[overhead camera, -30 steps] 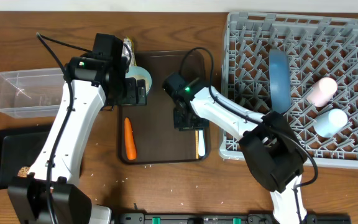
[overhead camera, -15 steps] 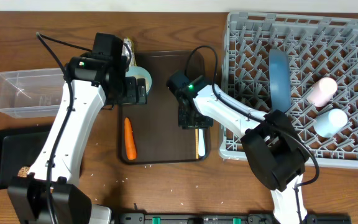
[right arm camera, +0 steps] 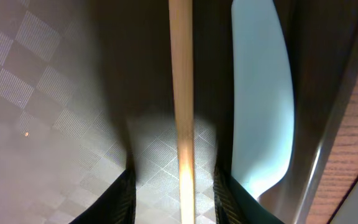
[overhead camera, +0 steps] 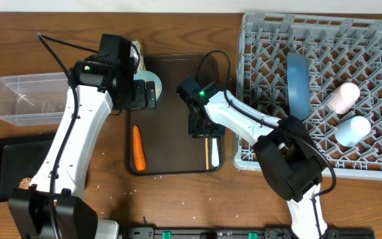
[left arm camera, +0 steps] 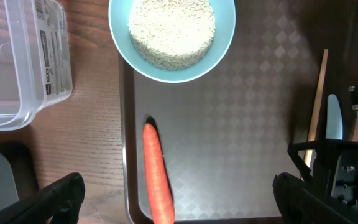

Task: Sort waste into correct bins and load items into the dishwasher rack
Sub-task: 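Lower the right gripper onto the white knife on the dark tray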

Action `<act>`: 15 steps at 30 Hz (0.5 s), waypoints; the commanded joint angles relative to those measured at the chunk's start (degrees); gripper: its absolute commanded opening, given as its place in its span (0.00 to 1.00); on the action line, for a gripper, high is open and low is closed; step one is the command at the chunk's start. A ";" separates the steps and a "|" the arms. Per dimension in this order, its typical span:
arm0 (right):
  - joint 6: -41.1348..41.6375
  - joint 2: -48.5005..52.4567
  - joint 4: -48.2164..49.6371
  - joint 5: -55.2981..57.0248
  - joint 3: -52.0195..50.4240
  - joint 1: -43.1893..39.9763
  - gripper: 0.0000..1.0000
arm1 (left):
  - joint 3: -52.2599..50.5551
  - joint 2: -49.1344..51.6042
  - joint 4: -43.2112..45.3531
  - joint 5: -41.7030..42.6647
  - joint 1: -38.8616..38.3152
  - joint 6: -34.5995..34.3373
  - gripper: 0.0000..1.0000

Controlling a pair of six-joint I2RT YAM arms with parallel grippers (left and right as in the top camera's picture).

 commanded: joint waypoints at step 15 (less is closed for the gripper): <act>0.02 2.32 1.70 3.04 -0.02 -0.15 0.01 | -0.15 0.31 -0.59 -0.70 0.37 0.50 0.98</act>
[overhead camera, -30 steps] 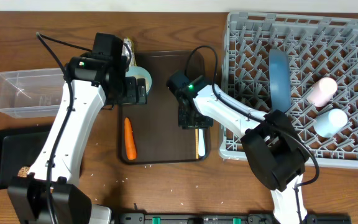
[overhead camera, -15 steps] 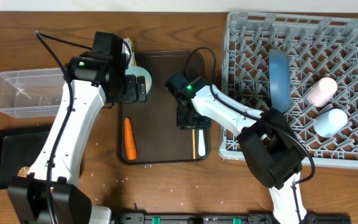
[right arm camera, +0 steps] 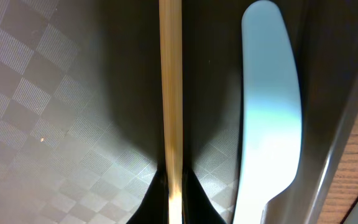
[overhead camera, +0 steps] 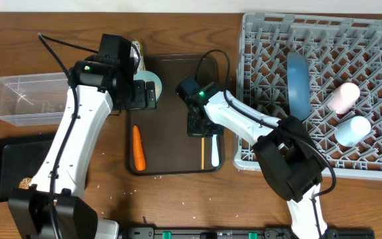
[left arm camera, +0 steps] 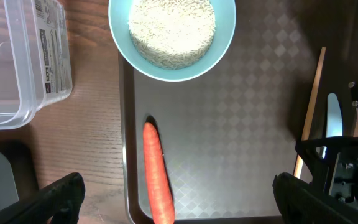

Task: Sort waste into correct bins and load items into the dishwasher rack

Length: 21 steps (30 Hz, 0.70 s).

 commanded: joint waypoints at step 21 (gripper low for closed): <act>-15.93 -17.16 -0.50 4.92 3.72 -2.71 0.01 | -0.15 0.31 0.00 -0.72 0.37 0.52 0.98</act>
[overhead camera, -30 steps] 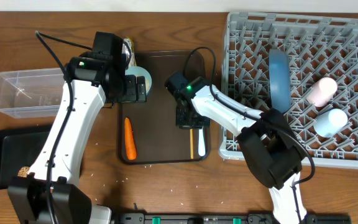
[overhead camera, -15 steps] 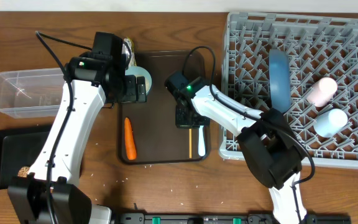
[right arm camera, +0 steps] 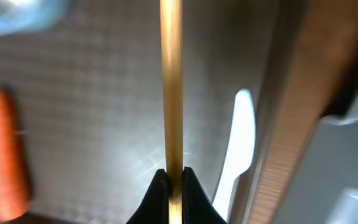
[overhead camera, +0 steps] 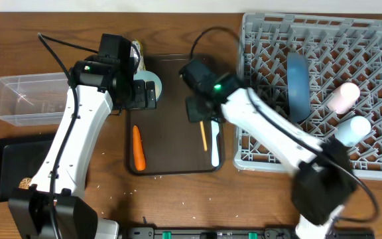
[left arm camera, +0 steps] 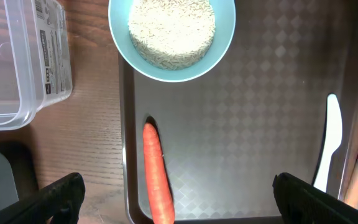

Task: Sort waste into correct bins and load items into the dishwasher rack

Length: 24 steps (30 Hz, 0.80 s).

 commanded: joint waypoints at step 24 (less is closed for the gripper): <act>4.42 -2.40 -12.44 7.54 -0.42 -14.80 0.01 | -0.15 0.31 0.48 -0.72 0.37 0.50 0.98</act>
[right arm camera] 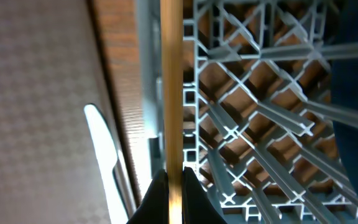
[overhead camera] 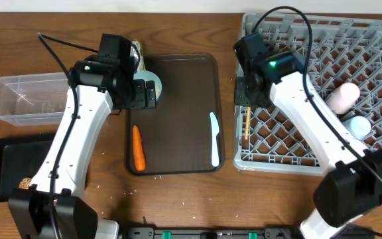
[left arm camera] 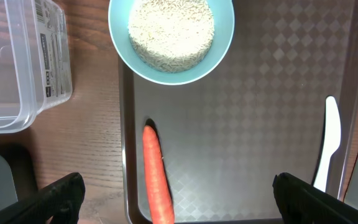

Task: Sort waste into correct bins and load items into the dishwasher rack

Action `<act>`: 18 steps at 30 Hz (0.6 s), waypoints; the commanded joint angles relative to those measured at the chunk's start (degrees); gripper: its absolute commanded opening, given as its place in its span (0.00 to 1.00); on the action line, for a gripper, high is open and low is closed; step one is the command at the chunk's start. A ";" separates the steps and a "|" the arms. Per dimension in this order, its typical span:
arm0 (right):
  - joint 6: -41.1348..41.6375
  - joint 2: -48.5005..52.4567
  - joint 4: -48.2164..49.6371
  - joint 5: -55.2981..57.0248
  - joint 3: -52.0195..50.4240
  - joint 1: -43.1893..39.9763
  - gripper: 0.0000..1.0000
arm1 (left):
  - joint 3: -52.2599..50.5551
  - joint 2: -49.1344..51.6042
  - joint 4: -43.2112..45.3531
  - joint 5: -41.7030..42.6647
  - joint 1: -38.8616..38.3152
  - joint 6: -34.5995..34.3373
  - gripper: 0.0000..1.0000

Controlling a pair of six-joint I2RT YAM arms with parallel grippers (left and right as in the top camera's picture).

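My right gripper (right arm camera: 170, 186) is shut on a wooden chopstick (right arm camera: 170, 87), holding it over the left edge of the grey dishwasher rack (overhead camera: 377, 73); the chopstick (overhead camera: 246, 125) shows below the wrist in the overhead view. On the dark tray (overhead camera: 178, 79) lie a carrot (left arm camera: 155, 180), a white plastic knife (left arm camera: 325, 146) and a blue bowl of rice (left arm camera: 171, 37). My left gripper (left arm camera: 176, 199) hangs open high above the carrot end of the tray. In the rack are a blue plate (overhead camera: 298, 83), a pink cup (overhead camera: 343, 97) and a light blue cup (overhead camera: 357, 126).
A clear plastic container (overhead camera: 22, 98) sits at the left of the table, and a black bin (overhead camera: 8, 166) holding a scrap lies below it. Some wrapped item peeks out behind the left arm near the bowl.
My right gripper carried the chopstick from above the tray's right side to over the rack's left edge. The left arm has not moved.
My right gripper stood open around the chopstick lying beside the knife on the tray. Then it was shut on it. Then it held the chopstick clear above the tray, and now over the rack's left edge.
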 commanded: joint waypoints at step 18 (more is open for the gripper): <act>-9.49 1.29 5.11 -7.74 -0.72 5.55 0.31 | -0.15 0.31 0.24 -0.72 0.37 0.50 0.98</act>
